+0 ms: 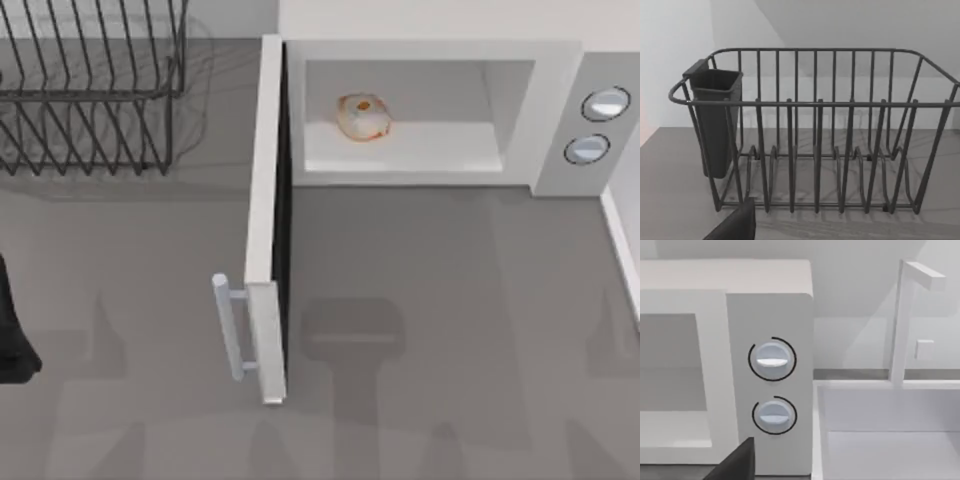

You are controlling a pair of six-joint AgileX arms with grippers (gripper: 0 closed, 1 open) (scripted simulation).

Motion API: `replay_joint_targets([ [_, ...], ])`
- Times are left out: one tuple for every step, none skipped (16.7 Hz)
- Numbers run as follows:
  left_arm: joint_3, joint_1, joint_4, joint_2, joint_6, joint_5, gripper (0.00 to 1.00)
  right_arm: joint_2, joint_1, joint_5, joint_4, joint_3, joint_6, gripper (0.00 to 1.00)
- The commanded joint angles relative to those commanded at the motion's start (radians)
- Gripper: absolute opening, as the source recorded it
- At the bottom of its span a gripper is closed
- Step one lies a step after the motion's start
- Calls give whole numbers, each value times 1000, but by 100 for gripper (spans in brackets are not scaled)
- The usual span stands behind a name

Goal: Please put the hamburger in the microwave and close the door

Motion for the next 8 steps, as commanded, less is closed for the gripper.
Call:
replay_joint_targets([
  [0,0,0,0,0,0,100,-16,-10,-6,0,-13,-4,100],
  [0,0,0,0,0,0,100,-22,-14,-9,0,-17,-5,100],
  [0,0,0,0,0,0,100,-22,-14,-9,0,-17,-5,100],
  [0,0,0,0,0,0,100,-22,-14,-9,0,-17,-5,100],
  [0,0,0,0,0,0,100,-22,-14,-9,0,-17,-5,100],
  [0,0,0,0,0,0,100,-22,-14,-9,0,-17,-5,100],
  [0,0,0,0,0,0,92,-22,-14,-9,0,-17,-5,100],
  [0,0,0,0,0,0,85,-22,-14,-9,0,-17,-5,100],
])
